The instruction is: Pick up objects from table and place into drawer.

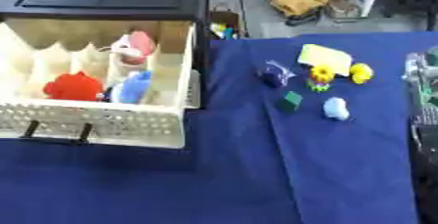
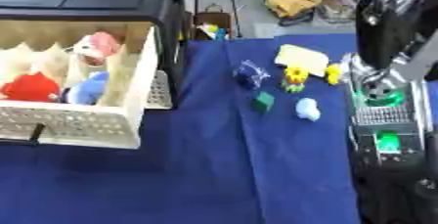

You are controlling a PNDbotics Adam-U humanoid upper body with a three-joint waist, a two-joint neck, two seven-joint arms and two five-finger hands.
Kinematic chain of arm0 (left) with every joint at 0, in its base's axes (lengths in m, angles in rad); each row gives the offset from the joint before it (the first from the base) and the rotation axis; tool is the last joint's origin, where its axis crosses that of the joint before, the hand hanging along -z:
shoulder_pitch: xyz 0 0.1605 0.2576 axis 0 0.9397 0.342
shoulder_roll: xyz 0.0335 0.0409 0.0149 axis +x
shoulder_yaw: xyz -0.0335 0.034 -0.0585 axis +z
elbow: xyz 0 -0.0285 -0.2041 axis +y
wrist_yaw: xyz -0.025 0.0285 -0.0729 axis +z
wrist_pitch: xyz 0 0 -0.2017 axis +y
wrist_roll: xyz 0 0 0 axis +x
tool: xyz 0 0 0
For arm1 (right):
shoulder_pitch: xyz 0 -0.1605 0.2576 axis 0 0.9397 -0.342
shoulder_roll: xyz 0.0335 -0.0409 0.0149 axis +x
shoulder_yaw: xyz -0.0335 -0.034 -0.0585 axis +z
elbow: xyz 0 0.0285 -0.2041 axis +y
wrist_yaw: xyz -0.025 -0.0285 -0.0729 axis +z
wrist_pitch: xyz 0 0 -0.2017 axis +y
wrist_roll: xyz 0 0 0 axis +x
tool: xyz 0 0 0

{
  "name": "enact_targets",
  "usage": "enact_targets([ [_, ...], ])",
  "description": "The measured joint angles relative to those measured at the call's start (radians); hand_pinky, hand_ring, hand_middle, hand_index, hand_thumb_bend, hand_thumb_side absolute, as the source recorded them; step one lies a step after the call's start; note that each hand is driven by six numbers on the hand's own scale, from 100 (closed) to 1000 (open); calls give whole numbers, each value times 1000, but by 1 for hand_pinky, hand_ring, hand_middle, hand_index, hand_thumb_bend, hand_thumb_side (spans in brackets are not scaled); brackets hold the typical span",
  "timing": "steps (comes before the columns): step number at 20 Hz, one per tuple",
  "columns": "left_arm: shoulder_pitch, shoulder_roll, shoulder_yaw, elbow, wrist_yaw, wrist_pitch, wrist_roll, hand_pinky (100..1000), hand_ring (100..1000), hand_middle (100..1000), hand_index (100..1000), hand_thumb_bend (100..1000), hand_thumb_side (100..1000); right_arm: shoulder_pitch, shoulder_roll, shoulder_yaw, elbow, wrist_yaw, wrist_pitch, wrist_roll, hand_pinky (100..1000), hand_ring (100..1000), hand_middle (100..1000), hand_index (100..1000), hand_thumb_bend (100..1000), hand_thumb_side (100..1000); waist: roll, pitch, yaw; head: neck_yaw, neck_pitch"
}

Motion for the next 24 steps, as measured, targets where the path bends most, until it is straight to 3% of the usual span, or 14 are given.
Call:
enact_targets([
  [7,0,0,0,0,0,0,0,794,854,839,916,337,1000,0,0,0,0,0,1,-1,587,627,537,593,100,705,1,0,-2,0,-6],
  [11,0,0,0,0,0,0,0,793,854,839,916,336,1000,0,-3,4,0,-1,13,23,619,694,598,655,100,748,0,0,-2,-1,-7],
  [15,0,0,0,0,0,1,1,793,854,839,916,335,1000,0,-36,13,0,-6,93,164,652,740,652,698,100,793,-1,-1,-2,-1,-7],
  [17,0,0,0,0,0,2,2,792,854,838,916,335,1000,-2,-53,14,0,-10,142,250,716,775,701,719,100,828,-1,-2,-2,-3,-7],
  [24,0,0,0,0,5,2,2,793,853,838,917,334,1000,-27,-134,32,0,4,283,622,772,836,779,790,100,916,-3,-10,-1,-8,-7],
])
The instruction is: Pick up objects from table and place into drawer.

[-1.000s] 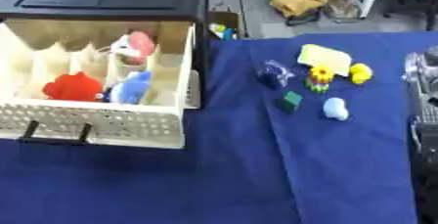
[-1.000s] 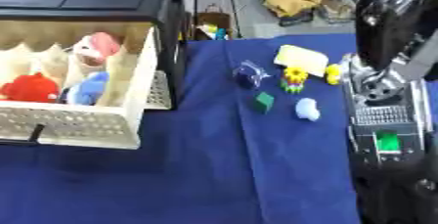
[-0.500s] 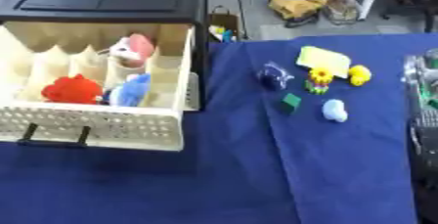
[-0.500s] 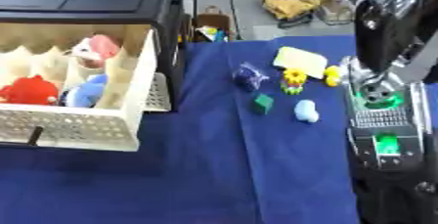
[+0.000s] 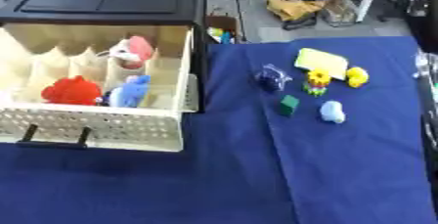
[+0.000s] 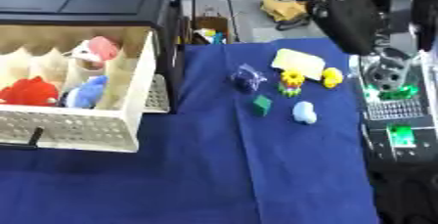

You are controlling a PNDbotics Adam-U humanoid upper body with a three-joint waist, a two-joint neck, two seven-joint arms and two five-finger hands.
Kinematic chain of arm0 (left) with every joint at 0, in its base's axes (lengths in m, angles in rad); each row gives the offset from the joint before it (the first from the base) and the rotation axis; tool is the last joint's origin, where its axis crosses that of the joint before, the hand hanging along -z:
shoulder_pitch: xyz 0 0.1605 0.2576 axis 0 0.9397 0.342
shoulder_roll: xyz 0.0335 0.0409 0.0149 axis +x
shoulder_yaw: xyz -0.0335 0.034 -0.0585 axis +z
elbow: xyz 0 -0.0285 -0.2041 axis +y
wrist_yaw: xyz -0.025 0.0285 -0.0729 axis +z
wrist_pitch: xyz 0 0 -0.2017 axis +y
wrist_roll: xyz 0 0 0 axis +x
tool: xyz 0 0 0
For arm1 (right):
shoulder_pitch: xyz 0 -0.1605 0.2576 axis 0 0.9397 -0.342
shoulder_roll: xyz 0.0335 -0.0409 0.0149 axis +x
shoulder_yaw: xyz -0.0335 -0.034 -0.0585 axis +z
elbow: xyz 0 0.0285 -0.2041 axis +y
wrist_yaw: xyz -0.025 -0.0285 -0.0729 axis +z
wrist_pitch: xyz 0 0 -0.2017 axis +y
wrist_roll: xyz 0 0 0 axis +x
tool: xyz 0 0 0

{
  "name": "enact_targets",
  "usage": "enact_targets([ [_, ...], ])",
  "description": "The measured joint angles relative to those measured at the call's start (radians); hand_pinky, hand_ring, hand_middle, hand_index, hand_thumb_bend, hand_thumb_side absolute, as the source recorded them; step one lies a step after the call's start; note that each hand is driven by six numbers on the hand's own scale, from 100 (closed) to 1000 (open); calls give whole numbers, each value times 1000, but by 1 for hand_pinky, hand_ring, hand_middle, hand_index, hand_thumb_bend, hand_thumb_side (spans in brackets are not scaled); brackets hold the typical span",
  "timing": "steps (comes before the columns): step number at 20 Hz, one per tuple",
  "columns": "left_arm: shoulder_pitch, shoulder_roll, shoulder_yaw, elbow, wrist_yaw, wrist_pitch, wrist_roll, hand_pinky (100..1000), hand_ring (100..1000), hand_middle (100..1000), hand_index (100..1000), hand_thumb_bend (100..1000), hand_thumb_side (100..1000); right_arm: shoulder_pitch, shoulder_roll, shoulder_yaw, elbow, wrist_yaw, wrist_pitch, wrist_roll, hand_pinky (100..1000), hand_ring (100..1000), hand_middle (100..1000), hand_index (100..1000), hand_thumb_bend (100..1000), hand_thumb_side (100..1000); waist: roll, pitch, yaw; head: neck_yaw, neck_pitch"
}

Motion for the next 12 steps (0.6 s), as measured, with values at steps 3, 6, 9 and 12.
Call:
enact_targets([
  [3,1,0,0,0,3,0,0,793,853,838,917,337,1000,-17,-29,8,0,0,35,142,777,838,782,795,100,913,0,-3,2,-1,0],
  [6,2,0,0,0,5,0,0,792,853,837,917,341,1000,-40,-58,20,5,1,45,250,796,855,801,809,100,886,0,-6,4,-3,0],
  [9,5,0,0,0,9,-1,-2,792,853,836,917,334,1000,-65,-87,42,40,13,33,363,825,881,828,833,100,1000,1,-10,8,-9,0],
  [12,6,1,-1,0,13,-2,-3,792,853,836,917,334,1000,-81,-113,66,92,39,1,478,847,903,852,880,100,1000,1,-13,10,-11,0],
])
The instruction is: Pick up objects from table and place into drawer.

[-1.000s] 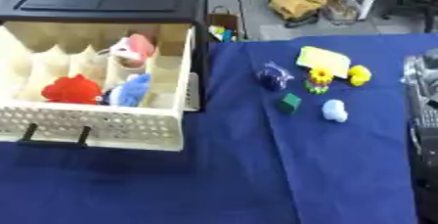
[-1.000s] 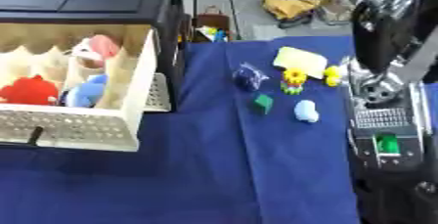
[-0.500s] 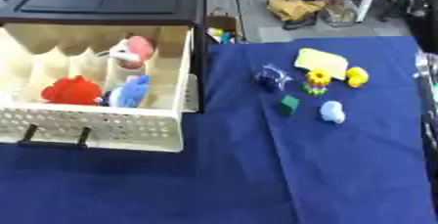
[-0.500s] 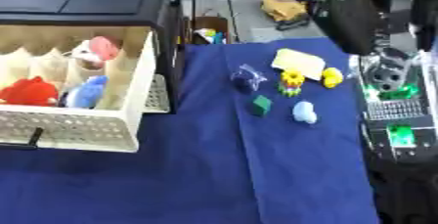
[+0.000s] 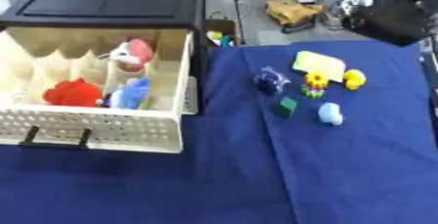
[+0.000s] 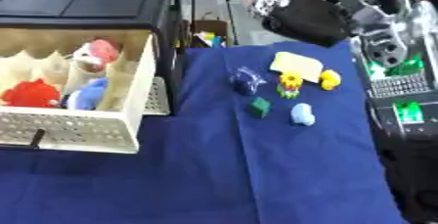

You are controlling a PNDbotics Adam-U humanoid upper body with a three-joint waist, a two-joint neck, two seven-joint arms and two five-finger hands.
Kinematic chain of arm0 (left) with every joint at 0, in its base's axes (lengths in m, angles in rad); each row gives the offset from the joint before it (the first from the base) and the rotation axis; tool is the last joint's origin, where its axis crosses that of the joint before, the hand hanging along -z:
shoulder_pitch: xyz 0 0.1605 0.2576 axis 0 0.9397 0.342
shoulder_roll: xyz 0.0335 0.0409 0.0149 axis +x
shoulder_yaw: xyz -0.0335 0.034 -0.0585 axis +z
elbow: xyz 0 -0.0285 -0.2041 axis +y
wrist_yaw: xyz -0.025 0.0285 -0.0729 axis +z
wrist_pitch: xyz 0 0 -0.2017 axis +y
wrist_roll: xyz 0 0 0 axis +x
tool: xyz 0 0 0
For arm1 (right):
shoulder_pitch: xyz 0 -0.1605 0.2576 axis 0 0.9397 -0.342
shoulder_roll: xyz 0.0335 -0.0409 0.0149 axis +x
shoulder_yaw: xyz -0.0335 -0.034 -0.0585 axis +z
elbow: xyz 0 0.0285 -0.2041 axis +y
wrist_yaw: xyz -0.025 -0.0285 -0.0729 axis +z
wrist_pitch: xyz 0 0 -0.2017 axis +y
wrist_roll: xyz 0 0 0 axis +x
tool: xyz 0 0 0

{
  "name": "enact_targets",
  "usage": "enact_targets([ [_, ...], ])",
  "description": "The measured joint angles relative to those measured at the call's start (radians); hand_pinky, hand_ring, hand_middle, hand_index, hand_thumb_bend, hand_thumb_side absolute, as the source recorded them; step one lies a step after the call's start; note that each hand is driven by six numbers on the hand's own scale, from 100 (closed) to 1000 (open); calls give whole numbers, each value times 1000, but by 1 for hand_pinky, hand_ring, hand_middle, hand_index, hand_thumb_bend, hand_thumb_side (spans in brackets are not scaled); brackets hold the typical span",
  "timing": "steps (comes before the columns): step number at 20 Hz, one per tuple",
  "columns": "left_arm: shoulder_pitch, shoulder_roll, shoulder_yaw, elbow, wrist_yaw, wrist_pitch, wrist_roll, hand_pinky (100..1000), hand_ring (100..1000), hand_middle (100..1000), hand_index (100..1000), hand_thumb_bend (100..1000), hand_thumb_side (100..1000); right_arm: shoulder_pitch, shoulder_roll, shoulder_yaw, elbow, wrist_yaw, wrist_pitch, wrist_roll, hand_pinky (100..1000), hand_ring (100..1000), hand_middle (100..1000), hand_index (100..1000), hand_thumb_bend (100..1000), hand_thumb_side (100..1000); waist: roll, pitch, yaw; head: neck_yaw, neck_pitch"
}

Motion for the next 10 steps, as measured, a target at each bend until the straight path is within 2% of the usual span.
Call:
enact_targets([
  [4,2,0,0,0,6,-3,-3,792,853,835,917,333,1000,-20,-34,23,78,22,-42,101,848,903,855,900,100,1000,0,-2,3,-2,0],
  [8,4,1,-1,0,9,-3,-6,792,852,835,917,326,1000,-42,-72,37,146,31,-58,130,830,882,846,898,100,1000,0,-2,3,-3,0],
  [10,5,1,-2,0,9,-3,-6,792,852,835,917,322,1000,-51,-88,39,170,47,-49,134,811,867,816,893,132,1000,0,-4,3,-4,0],
])
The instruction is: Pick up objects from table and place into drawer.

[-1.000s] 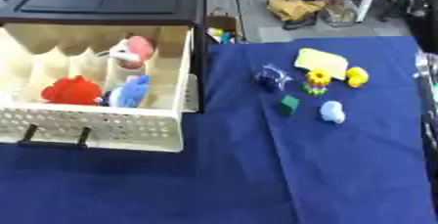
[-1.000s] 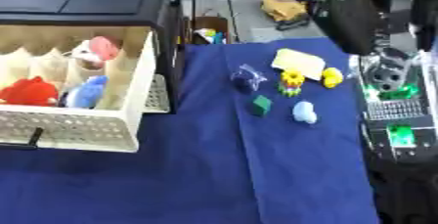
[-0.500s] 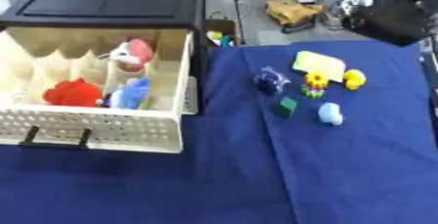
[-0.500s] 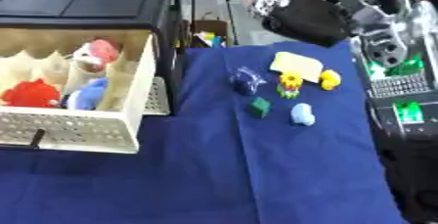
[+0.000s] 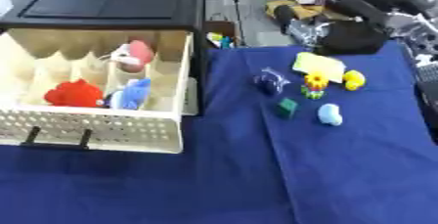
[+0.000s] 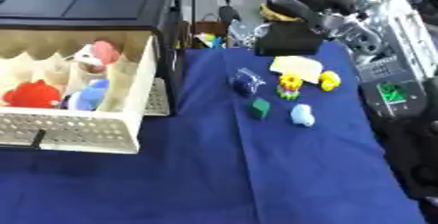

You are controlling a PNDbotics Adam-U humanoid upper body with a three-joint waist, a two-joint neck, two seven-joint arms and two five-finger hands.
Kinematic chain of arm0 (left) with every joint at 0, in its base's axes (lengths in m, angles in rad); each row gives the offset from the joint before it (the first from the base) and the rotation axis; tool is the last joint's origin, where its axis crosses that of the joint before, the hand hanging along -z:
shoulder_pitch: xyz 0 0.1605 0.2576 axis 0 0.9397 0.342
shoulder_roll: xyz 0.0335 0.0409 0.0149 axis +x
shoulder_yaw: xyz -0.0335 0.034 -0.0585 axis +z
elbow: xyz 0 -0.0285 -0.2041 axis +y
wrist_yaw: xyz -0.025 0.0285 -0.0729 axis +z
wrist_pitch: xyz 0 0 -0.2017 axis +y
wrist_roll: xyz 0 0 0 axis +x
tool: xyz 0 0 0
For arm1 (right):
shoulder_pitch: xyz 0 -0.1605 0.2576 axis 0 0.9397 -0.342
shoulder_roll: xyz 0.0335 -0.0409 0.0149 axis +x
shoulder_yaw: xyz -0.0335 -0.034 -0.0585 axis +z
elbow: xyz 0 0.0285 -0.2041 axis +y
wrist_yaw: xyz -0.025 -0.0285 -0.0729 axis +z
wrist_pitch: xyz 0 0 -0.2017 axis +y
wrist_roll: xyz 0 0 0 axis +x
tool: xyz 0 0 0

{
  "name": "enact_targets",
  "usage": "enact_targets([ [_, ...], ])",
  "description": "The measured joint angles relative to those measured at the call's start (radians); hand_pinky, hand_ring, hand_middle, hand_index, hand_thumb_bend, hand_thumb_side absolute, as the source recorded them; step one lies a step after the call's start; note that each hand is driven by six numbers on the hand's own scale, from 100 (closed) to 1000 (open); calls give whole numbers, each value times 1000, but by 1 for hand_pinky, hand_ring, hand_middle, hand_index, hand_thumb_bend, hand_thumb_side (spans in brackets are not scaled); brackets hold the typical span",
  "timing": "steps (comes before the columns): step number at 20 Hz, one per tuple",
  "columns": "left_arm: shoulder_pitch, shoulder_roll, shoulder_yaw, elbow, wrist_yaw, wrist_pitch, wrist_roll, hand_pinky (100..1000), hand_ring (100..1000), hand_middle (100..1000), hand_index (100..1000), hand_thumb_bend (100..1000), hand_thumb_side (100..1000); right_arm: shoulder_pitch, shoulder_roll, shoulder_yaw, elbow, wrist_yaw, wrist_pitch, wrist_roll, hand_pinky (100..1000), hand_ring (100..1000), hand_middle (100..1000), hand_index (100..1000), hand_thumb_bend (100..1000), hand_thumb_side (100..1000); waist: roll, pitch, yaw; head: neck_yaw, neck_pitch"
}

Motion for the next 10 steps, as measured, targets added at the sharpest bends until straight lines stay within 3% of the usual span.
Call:
enact_targets([
  [10,3,0,0,0,4,0,0,791,852,835,916,317,1000,-9,-35,22,86,133,124,61,740,827,750,882,226,1000,-2,-2,0,-3,-5],
])
